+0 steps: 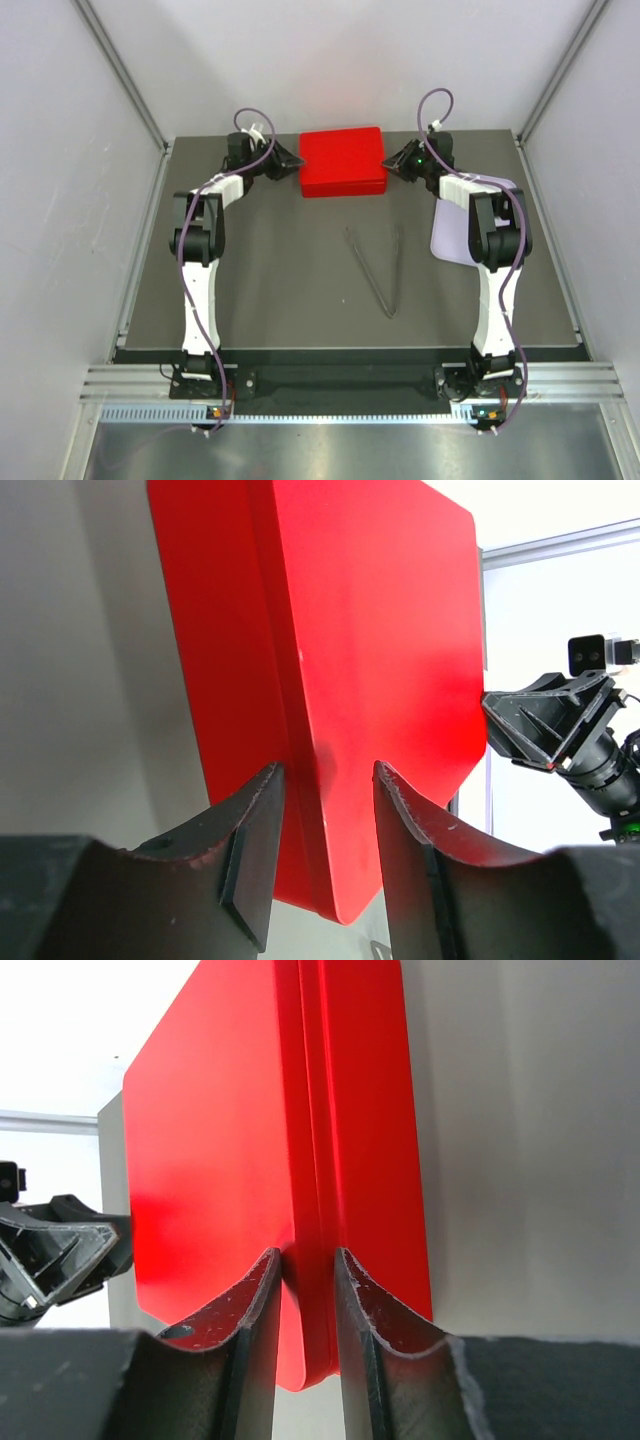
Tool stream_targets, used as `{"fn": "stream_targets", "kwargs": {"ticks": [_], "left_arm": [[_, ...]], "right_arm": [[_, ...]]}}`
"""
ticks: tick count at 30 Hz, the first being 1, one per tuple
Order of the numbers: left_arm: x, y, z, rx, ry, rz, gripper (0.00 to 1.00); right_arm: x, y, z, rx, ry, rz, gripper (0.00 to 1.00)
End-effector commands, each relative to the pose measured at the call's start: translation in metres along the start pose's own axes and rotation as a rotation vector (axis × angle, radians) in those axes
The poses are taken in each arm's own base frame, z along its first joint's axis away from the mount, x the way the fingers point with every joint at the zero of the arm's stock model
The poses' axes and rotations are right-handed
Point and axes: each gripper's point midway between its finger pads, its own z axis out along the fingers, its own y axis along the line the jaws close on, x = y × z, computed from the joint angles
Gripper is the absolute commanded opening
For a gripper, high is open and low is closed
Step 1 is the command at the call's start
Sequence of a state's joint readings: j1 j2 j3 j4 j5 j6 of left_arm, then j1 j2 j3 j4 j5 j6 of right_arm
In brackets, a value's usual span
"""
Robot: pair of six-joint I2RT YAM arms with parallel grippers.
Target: Pack the chocolate
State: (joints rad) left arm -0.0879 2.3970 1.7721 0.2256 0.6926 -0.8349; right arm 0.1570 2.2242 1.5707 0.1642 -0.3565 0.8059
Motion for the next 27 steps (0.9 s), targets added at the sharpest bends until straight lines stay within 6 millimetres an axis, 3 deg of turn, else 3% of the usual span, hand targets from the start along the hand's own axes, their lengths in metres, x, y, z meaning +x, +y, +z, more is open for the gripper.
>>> {"fn": "stream_targets", "kwargs": {"ticks": [1,4,6,13,15,18,20,25,27], "left_arm": [[-0.021,-0.053,-0.018,0.077,-0.040,0.094,0.45],[-0.025,-0.059,-0.019,0.090,-0.045,0.102,0.45],[-0.024,-0.058,-0.017,0.090,-0.035,0.095,0.43],[-0.012,-0.039,-0.003,0.064,0.000,0.081,0.42],[-0.009,-0.044,0.001,0.092,0.020,0.079,0.41],[-0.008,-0.084,0.004,0.198,0.029,0.112,0.38],[-0.004,-0.096,0.008,0.212,0.034,0.132,0.38],[-0.006,-0.094,0.011,0.192,0.047,0.138,0.39],[-0.005,-0.093,0.009,0.171,0.048,0.143,0.39]], "right_arm": [[0.056,-0.055,-0.012,0.197,0.172,0.012,0.24],[0.033,-0.031,-0.015,0.135,0.148,-0.001,0.24],[0.031,-0.029,-0.014,0.126,0.149,0.012,0.24],[0.044,-0.039,-0.006,0.109,0.185,0.062,0.31],[0.046,-0.039,-0.005,0.097,0.192,0.064,0.31],[0.048,-0.039,-0.003,0.088,0.198,0.066,0.34],[0.046,-0.037,-0.003,0.082,0.193,0.067,0.36],[0.032,-0.033,-0.010,0.087,0.156,0.063,0.41],[0.026,-0.036,-0.013,0.096,0.138,0.068,0.34]]}}
